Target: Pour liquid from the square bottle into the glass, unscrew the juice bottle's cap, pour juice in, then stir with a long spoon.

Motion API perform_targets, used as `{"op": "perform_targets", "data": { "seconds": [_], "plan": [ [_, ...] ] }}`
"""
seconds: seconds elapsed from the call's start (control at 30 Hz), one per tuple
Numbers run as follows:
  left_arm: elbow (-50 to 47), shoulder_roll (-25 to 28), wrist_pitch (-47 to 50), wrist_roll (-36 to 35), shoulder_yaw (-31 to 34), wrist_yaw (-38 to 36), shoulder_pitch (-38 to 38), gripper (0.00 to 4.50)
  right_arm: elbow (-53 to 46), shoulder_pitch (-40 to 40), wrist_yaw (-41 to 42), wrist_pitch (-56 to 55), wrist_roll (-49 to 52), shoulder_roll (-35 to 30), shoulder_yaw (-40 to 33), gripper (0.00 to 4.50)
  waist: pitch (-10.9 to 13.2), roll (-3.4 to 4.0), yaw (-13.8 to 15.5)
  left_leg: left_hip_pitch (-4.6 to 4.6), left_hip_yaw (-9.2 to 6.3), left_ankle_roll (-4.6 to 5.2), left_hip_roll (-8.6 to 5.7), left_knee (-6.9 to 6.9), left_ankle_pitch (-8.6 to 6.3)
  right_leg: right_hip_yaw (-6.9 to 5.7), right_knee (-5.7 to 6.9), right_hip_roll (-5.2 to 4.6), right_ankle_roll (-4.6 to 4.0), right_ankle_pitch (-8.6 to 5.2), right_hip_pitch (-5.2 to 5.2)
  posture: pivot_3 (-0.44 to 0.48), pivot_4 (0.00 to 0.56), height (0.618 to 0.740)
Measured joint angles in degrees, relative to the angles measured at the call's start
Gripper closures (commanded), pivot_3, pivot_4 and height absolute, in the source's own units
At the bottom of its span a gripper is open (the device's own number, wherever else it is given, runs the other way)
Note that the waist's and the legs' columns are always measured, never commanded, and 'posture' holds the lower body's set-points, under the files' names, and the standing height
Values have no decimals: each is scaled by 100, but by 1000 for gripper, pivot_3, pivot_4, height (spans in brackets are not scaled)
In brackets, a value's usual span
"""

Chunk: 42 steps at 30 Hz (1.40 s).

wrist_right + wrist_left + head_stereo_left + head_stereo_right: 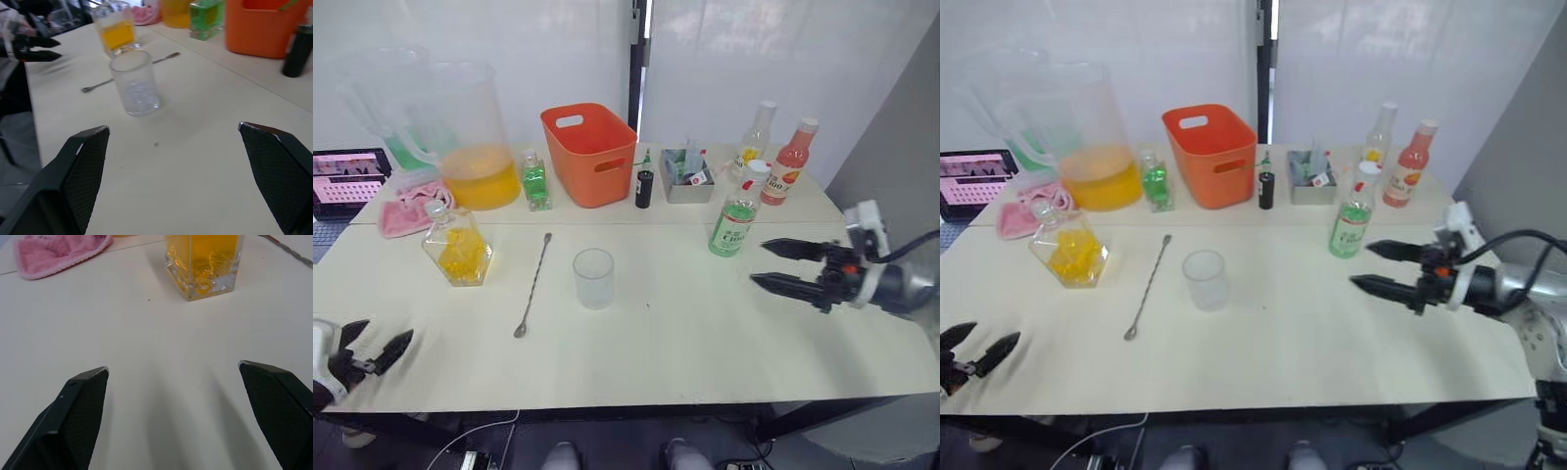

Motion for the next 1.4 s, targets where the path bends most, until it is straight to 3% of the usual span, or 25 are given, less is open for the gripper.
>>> {"op": "perform_targets", "data": {
  "seconds": [0.2,0.47,0.73,1.07,1.3,1.4],
  "plan": [
    [-1763,-891,826,-726,149,689,608,0,-148,-553,95,249,138,189,486,37,0,3,59,-2,3,-21,-4,14,-13,2,-11,-4,-1,2,2,0,150,703],
    [-2703,-1642,1146,-661,-537,1893,99,0,-855,-733,-242,273,194,543,660,37,-1,1,57,-7,-1,12,-5,15,8,3,-9,3,5,6,3,0,150,703],
    [-2252,-1549,1152,120,-1076,2787,-1425,0,-1352,-435,-694,333,192,427,598,37,-3,-3,87,-12,-5,23,-8,20,14,3,-13,4,10,8,8,0,150,703],
    [-1064,-1268,1260,458,-1332,2993,-2686,0,-1752,-23,-967,551,338,120,264,37,-2,-4,58,-14,-6,24,-9,17,15,3,-14,4,13,10,7,0,150,703],
    [-608,-1210,1236,543,-1423,2910,-2943,0,-1825,42,-1101,557,389,73,193,37,-2,-4,50,-14,-7,25,-8,13,15,3,-15,5,15,11,6,0,150,703],
    [29,-1198,1139,717,-1523,2932,-3516,0,-1823,42,-1134,556,378,69,197,37,-2,-6,97,-17,-11,24,-10,18,16,1,-15,6,19,14,6,0,150,703]
  ]
}}
